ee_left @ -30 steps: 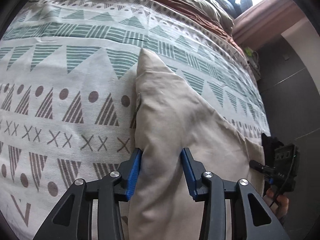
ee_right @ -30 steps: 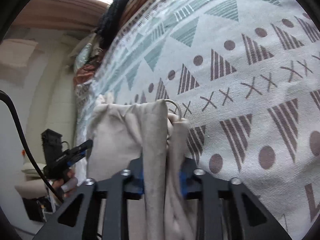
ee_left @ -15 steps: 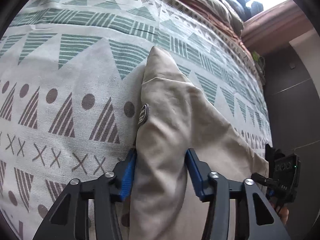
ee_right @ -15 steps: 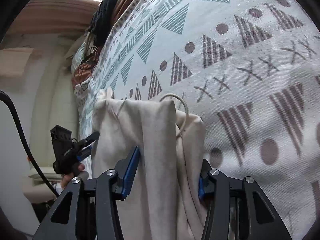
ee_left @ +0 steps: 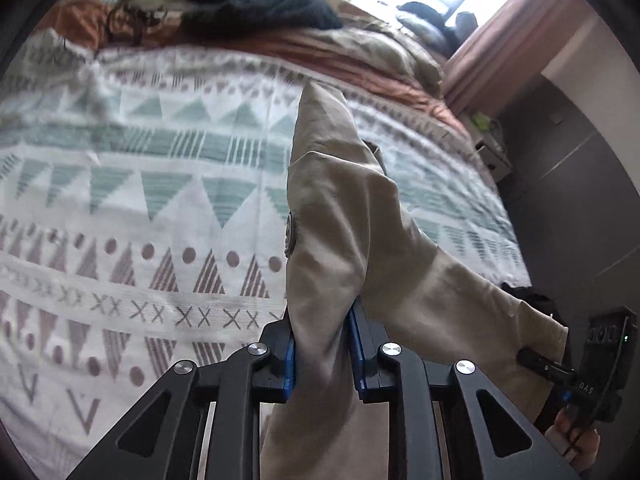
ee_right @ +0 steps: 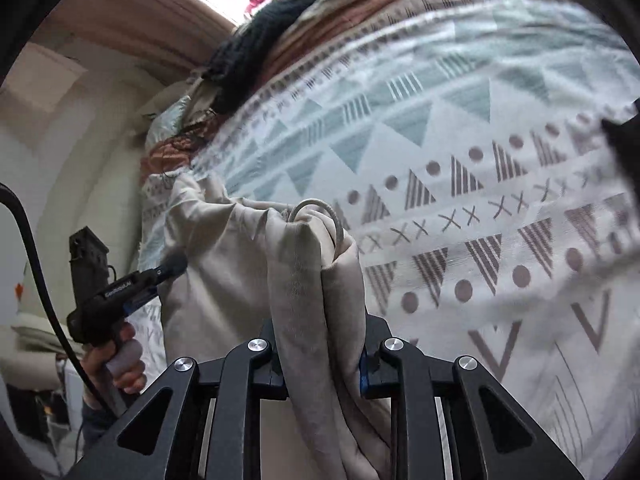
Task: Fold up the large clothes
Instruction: 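Lift the folded beige jacket with both tools and carry it toward the black garment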
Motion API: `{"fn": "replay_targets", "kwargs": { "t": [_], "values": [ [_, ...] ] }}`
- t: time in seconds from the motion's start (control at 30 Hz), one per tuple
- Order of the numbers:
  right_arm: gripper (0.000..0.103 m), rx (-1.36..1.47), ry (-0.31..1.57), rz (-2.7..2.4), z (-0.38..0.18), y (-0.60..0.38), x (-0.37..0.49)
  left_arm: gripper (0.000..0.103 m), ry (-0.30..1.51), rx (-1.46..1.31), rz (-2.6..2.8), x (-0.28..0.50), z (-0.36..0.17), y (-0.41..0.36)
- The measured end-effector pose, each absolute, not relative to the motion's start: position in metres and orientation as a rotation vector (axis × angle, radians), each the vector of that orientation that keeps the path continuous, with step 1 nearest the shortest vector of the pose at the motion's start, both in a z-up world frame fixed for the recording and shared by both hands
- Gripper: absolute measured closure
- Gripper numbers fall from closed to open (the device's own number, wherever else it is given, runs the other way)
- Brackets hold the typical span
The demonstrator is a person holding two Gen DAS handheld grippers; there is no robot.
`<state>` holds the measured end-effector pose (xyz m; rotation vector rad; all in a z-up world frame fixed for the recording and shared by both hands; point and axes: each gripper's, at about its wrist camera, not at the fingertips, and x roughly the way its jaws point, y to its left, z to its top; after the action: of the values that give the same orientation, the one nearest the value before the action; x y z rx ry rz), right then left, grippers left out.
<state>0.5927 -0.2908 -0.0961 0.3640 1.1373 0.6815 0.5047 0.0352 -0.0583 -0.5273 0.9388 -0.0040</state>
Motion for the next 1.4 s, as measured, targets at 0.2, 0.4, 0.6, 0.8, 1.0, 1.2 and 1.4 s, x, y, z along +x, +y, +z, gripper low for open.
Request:
{"fn": "replay_targets", "kwargs": {
  "t": [0.2,0.4,0.6,0.8,1.0,1.2,1.4],
  "values": [
    [0.081,0.332,1.051,0.668,-0.045,-0.303,0.553,0.081,0.865,-0.518,-0.029,0.471,-0.012,0.024],
    [0.081,0.314,0.983,0.642,-0.006,-0.318,0.511,0.082,0.782,-0.489,-0.07,0.433,0.03,0.003],
    [0.082,0.328,0.911,0.603,0.022,-0.341,0.464,0.082,0.718,-0.466,-0.099,0.393,0.065,-0.019],
    [0.082,0.313,0.826,0.565,0.052,-0.361,0.414,0.083,0.665,-0.448,-0.124,0.356,0.091,-0.044],
    [0.083,0.27,0.705,0.529,0.09,-0.383,0.368,0.083,0.625,-0.442,-0.164,0.33,0.116,-0.068],
    [0.083,0.239,0.65,0.49,0.124,-0.414,0.34,0.083,0.599,-0.418,-0.204,0.316,0.141,-0.103],
    [0.084,0.23,0.6,0.446,0.148,-0.457,0.318,0.083,0.603,-0.406,-0.263,0.311,0.164,-0.142]
  ]
}}
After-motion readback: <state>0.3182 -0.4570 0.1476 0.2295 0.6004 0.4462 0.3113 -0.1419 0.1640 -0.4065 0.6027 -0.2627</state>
